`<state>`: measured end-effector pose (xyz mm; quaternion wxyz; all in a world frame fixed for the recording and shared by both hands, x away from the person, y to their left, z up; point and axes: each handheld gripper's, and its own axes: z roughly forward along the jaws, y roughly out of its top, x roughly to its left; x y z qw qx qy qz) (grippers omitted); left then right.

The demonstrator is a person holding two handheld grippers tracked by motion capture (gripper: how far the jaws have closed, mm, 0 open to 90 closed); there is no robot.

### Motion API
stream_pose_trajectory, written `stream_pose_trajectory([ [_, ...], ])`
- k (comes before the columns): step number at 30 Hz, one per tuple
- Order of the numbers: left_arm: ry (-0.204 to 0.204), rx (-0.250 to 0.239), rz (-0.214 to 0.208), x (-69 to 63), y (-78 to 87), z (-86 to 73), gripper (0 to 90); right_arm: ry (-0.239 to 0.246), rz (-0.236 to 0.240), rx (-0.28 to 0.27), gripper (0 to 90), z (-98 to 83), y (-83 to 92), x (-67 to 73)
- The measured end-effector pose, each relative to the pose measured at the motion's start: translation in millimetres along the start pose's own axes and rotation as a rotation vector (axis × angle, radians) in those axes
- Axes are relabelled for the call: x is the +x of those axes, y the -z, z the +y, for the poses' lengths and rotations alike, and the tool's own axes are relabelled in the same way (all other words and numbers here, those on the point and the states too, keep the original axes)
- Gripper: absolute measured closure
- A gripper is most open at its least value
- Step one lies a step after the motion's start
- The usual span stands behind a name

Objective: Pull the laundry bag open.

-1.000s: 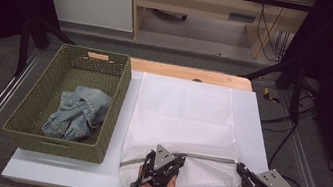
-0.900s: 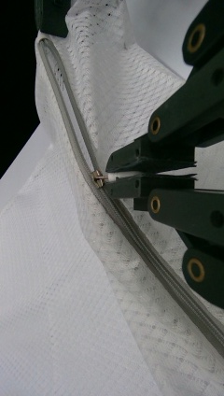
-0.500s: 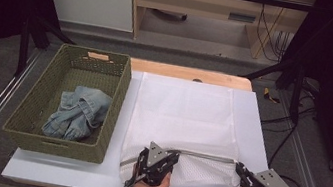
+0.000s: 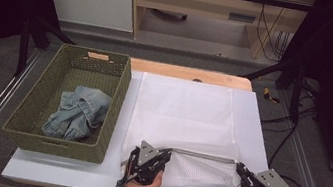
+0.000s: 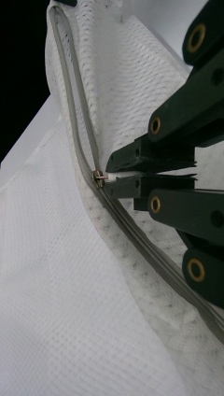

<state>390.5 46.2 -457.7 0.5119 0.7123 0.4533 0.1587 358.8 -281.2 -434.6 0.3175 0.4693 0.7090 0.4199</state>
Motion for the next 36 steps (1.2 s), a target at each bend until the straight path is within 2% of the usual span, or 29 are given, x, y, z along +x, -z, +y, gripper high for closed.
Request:
stream_pose_trajectory([
  [9,0.002,-0.002,0.022,9.8,7.6,0.9,86.5,0.007,0.005,0.0,86.4,-0.5,-0.9,-0.2],
  [13,0.004,0.005,0.03,13.2,8.7,1.8,86.5,-0.008,0.009,-0.001,86.3,-1.8,1.4,-0.9],
  [19,0.005,0.004,0.025,13.1,11.3,3.0,86.5,-0.016,0.001,0.0,86.3,-1.7,1.3,-3.0],
  [32,0.022,0.012,0.027,17.6,9.2,0.1,86.5,0.011,-0.014,0.001,86.1,-1.1,1.0,-0.4],
  [36,0.014,0.016,0.028,17.7,10.6,1.0,86.5,-0.001,-0.007,-0.001,86.1,-1.1,1.9,-1.2],
])
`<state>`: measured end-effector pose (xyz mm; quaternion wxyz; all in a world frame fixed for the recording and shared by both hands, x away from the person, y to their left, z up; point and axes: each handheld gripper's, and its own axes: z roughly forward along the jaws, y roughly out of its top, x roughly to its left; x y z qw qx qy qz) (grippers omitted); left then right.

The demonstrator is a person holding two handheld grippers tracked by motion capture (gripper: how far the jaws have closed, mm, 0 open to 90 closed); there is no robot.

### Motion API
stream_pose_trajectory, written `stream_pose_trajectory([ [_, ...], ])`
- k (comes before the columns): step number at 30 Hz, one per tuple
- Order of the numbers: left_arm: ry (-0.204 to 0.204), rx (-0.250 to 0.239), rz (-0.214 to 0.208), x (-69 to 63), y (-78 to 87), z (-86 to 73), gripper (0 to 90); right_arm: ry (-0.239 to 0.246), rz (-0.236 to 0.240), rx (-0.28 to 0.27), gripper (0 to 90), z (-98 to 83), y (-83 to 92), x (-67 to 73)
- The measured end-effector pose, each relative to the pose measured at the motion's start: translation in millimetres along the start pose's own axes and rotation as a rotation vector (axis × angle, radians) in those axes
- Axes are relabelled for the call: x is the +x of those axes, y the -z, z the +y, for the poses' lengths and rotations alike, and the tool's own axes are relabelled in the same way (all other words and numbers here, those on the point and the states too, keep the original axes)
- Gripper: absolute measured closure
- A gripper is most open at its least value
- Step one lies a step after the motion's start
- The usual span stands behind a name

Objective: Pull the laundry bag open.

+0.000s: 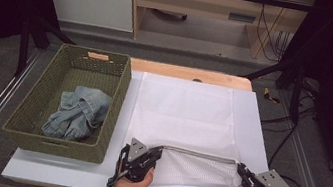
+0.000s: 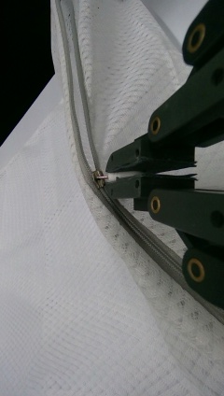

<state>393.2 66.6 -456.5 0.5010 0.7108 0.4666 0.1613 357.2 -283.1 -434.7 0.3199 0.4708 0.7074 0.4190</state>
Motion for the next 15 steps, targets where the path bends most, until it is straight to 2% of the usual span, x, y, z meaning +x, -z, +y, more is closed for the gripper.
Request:
stream_pose_trajectory([
  [9,0.007,0.005,0.003,1.4,0.0,-1.7,86.5,0.001,0.013,0.002,86.2,-0.3,0.1,-0.9],
  [15,0.008,-0.007,0.0,4.2,5.7,-4.7,86.5,0.005,0.009,0.008,86.2,0.9,0.8,1.0],
])
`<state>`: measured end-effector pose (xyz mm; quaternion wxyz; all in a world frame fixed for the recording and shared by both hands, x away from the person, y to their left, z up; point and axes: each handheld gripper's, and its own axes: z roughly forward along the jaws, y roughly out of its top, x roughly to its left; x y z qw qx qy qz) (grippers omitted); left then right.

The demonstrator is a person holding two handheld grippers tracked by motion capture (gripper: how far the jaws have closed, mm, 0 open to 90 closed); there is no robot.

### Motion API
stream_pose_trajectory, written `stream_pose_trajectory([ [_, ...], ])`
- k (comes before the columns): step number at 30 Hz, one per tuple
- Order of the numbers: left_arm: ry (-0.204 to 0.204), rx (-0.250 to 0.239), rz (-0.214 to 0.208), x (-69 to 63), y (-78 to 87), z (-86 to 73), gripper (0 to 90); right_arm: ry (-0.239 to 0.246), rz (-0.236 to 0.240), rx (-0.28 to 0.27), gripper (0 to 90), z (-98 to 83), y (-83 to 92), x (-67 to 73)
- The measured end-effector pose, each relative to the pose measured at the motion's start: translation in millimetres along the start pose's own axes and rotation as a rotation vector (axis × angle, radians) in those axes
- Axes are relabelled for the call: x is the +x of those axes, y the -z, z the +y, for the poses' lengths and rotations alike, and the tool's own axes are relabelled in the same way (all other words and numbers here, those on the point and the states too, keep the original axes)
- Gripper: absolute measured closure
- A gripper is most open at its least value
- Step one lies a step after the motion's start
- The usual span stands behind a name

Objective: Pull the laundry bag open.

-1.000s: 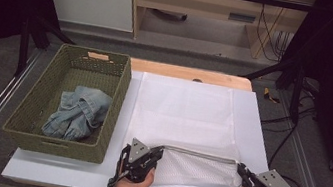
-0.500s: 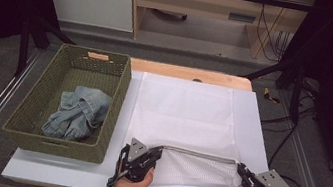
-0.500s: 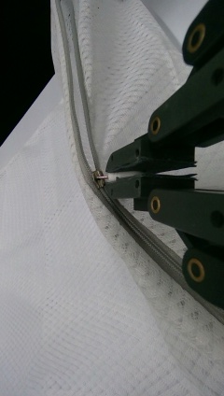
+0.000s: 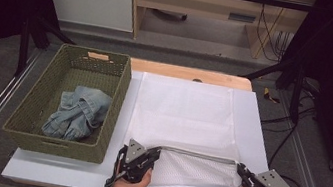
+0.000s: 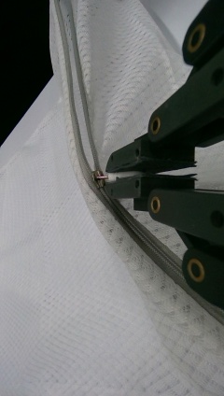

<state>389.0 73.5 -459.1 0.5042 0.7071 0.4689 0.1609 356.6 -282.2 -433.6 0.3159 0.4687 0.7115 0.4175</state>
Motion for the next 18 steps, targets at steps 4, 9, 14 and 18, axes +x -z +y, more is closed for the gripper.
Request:
stream_pose_trajectory([
  [4,0.01,-0.005,0.004,4.7,5.5,-2.5,86.5,0.013,-0.006,0.002,86.2,0.3,0.2,1.7],
  [9,0.007,-0.003,0.006,6.3,6.5,-5.0,86.5,0.014,-0.001,0.011,86.2,-0.6,2.3,1.9],
  [14,0.014,-0.005,0.009,8.6,7.3,-5.7,86.5,0.013,-0.004,0.019,86.2,-0.9,1.0,2.0],
  [18,0.016,-0.008,0.013,9.8,7.9,-5.8,86.5,0.015,-0.006,0.021,86.2,-1.2,1.2,2.1],
])
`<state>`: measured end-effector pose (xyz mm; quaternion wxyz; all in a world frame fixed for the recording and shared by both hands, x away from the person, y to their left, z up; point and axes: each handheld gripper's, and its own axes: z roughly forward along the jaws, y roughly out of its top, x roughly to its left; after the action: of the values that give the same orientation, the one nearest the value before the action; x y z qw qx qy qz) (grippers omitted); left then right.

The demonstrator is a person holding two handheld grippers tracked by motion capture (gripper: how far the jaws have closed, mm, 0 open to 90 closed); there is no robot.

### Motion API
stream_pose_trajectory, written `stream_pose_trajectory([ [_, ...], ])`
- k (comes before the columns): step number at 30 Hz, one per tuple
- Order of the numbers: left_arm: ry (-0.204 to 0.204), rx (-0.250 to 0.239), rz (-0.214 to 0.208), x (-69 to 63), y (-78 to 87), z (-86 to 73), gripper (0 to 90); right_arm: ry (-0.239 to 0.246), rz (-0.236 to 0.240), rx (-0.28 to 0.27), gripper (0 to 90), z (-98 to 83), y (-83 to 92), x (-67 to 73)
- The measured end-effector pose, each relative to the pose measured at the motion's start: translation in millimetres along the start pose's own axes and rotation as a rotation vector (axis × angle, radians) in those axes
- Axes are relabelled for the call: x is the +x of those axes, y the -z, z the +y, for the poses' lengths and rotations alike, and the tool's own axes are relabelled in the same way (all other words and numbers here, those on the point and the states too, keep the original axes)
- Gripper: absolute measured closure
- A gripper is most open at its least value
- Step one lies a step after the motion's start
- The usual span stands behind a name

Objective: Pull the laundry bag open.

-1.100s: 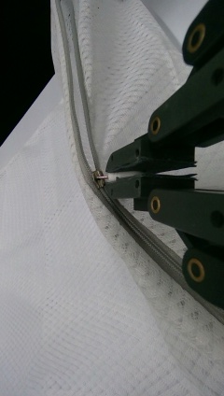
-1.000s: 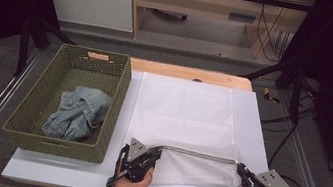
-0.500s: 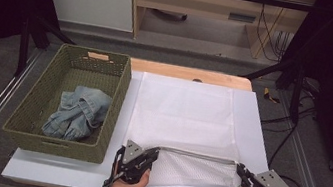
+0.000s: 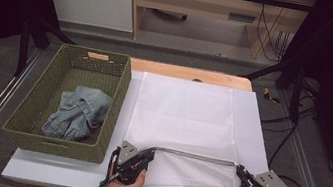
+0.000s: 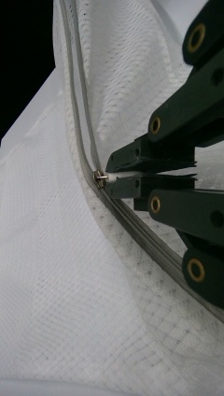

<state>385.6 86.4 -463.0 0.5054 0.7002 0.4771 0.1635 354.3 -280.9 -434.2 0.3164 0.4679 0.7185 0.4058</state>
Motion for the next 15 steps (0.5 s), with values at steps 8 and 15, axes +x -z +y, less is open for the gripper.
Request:
stream_pose_trajectory([
  [8,0.004,-0.004,0.022,4.7,3.9,-0.2,86.5,-0.002,-0.002,0.009,86.2,-1.5,0.0,-0.7],
  [15,0.006,-0.009,0.038,7.3,6.5,-0.3,86.4,-0.006,0.001,0.012,86.2,-2.2,-0.2,-1.9],
])
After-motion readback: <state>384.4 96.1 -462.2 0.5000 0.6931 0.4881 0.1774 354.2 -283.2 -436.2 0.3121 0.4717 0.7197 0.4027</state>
